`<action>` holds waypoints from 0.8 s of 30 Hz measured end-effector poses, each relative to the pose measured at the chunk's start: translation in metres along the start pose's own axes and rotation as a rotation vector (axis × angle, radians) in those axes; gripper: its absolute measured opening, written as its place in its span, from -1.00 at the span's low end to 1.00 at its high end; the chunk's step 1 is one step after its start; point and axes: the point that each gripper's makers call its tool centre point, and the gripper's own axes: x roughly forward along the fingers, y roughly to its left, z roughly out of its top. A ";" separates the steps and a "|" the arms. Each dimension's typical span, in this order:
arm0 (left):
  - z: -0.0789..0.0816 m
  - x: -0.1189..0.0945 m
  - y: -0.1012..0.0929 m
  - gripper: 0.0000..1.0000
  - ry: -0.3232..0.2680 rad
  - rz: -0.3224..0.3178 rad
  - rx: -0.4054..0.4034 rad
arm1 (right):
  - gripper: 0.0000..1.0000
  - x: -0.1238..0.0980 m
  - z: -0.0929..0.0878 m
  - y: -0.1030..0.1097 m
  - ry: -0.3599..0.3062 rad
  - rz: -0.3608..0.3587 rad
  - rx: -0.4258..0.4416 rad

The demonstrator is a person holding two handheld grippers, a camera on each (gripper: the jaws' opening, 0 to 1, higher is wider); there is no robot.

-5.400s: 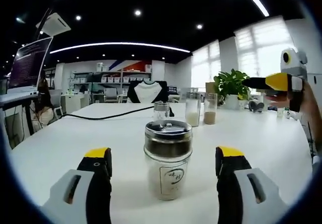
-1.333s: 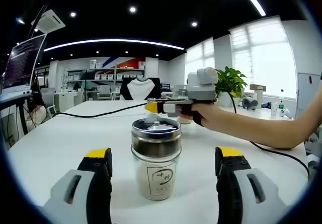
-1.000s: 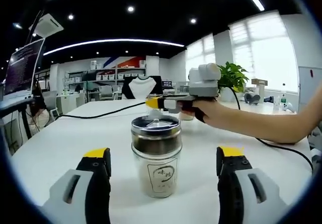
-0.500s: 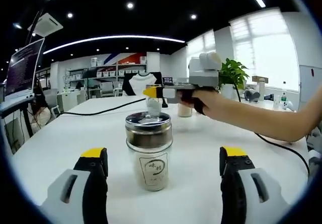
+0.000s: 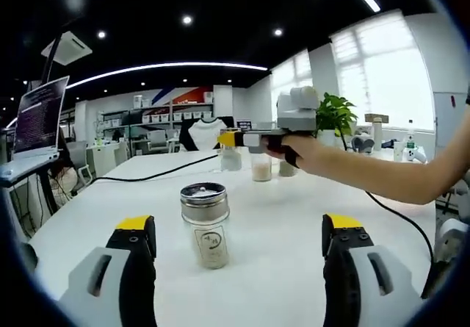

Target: Rotate the seasoning bottle until the label or dispensing opening points toward the visible target arrow and the bottle remains upright within the marked orientation range

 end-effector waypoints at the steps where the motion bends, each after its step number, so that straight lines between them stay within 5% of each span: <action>1: 0.000 -0.001 0.000 0.98 0.001 0.001 0.001 | -0.39 -0.001 0.001 0.000 -0.001 0.000 0.000; 10: -0.003 -0.010 -0.011 0.95 0.014 0.000 0.003 | -0.39 -0.025 0.020 -0.002 -0.021 0.006 0.014; 15: 0.006 -0.015 -0.028 0.95 -0.011 -0.025 -0.019 | -0.39 -0.062 0.033 0.007 -0.036 0.013 -0.015; 24: 0.013 -0.020 -0.048 0.94 -0.028 -0.046 -0.004 | -0.39 -0.105 0.027 0.022 -0.045 0.066 0.101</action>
